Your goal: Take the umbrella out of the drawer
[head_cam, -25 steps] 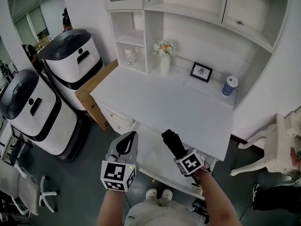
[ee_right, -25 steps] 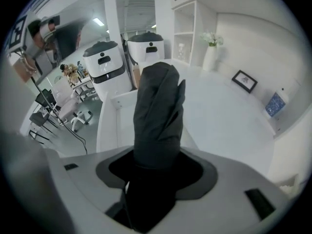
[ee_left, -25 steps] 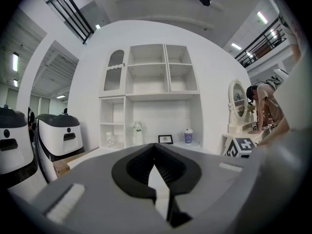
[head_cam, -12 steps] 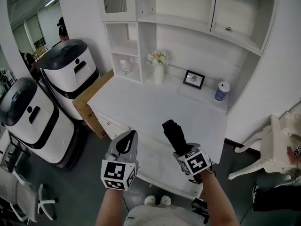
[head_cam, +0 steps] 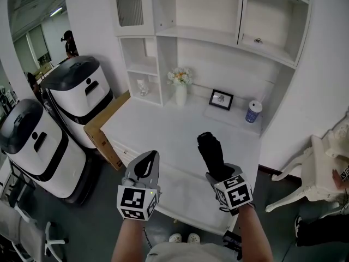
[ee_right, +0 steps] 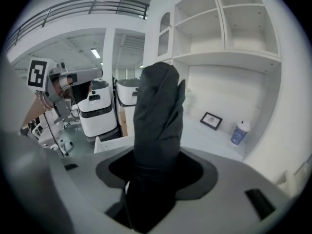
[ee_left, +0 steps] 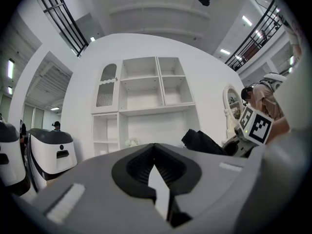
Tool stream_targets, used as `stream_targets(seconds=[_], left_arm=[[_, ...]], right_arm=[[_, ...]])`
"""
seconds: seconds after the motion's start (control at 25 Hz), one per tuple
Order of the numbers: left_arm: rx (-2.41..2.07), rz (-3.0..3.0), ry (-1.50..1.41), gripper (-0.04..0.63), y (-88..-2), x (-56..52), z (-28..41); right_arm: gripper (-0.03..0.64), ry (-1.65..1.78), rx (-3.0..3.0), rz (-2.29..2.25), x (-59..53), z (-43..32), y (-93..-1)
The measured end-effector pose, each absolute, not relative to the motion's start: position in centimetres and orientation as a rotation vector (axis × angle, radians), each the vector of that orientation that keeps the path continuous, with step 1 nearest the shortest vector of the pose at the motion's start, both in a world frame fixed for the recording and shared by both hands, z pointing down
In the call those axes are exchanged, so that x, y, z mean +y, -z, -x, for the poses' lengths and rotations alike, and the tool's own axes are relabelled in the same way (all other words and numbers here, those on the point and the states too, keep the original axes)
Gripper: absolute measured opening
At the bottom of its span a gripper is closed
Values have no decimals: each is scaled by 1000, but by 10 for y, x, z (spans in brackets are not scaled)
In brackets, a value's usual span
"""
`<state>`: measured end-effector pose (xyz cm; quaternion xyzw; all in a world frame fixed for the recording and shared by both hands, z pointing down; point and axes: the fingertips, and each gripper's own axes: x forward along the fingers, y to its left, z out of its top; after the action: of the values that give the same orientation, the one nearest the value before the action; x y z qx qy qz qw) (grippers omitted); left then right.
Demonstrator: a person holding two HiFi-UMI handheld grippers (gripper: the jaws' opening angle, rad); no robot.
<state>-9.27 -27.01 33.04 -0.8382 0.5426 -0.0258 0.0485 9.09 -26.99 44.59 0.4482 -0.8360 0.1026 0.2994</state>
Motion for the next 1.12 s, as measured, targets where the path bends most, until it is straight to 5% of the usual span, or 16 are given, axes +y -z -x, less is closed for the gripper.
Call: stream_targets(seconds=[1.12], left_arm=[[1554, 2433, -74, 8, -265, -281, 91]], right_arm=[[240, 234, -2529, -1708, -277, -127, -279]])
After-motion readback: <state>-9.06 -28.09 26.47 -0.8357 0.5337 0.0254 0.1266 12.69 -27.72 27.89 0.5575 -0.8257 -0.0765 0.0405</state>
